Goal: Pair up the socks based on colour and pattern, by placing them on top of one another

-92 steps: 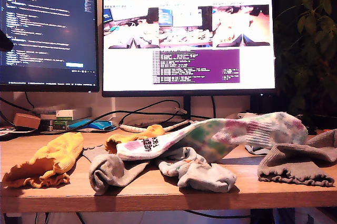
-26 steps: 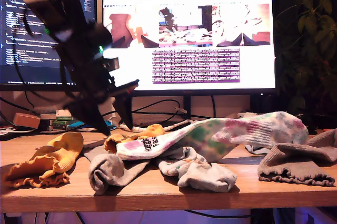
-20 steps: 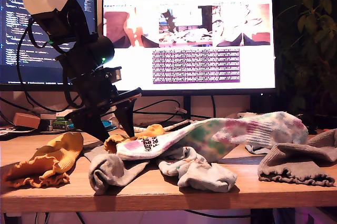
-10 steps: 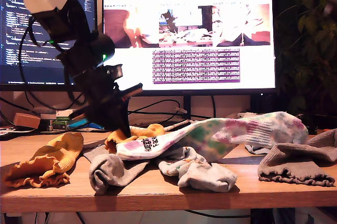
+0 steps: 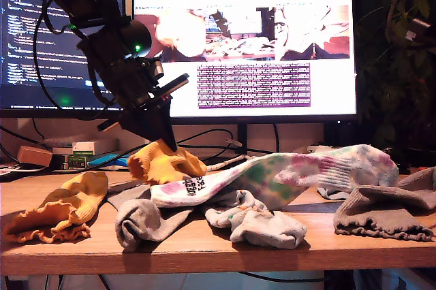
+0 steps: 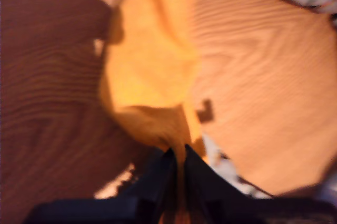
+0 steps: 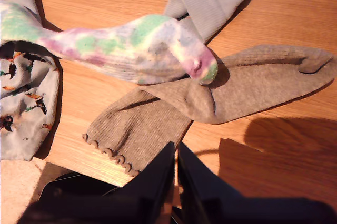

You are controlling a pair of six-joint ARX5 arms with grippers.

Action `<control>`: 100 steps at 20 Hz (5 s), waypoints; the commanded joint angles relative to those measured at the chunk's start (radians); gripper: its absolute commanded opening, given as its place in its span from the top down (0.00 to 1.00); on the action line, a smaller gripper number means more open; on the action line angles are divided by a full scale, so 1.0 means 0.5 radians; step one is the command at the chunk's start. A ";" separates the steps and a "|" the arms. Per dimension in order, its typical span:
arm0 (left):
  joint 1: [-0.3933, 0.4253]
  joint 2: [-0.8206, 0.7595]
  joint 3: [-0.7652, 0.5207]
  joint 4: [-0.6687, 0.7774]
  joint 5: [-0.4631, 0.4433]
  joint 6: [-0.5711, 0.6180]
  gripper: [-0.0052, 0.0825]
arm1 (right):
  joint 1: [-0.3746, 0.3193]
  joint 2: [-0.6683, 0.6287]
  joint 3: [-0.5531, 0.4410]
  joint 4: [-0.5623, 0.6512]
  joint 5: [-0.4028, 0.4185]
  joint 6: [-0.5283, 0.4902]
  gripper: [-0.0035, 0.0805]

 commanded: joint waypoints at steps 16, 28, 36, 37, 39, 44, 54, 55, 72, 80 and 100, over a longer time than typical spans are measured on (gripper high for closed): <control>-0.004 -0.667 -0.175 -0.291 -0.174 0.217 0.97 | 0.009 0.005 0.024 0.010 -0.014 -0.005 0.97; 0.218 -1.363 -1.295 0.264 0.011 0.086 0.97 | 0.009 0.005 0.024 0.009 -0.064 -0.005 0.97; 0.378 -1.183 -1.785 0.806 0.113 0.067 0.97 | 0.009 0.005 0.024 0.009 -0.075 -0.005 0.97; 0.393 -1.138 -1.796 0.781 0.105 0.079 0.97 | 0.009 0.005 0.024 0.009 -0.083 -0.005 0.97; 0.404 -1.053 -1.797 0.675 0.084 0.106 0.97 | 0.009 0.005 0.024 0.008 -0.126 -0.005 0.97; 0.409 -0.961 -1.796 0.842 -0.043 0.174 0.87 | 0.010 0.005 0.024 0.013 -0.126 -0.005 0.97; 0.400 -0.965 -1.746 0.935 0.049 0.163 0.38 | 0.010 0.005 0.024 0.007 -0.126 -0.005 0.97; 0.400 -0.967 -1.703 0.858 0.072 0.163 0.36 | 0.009 0.005 0.024 0.006 -0.126 -0.005 0.97; 0.344 -1.559 -1.588 0.536 0.056 0.323 0.96 | 0.304 0.145 0.036 0.395 -0.423 -1.106 0.61; 0.269 -1.566 -1.588 0.517 0.092 0.323 0.96 | 0.493 0.791 0.520 0.298 -0.414 -1.341 0.49; 0.265 -1.566 -1.588 0.513 0.100 0.323 0.96 | 0.520 1.363 1.258 0.036 -0.415 -1.103 0.97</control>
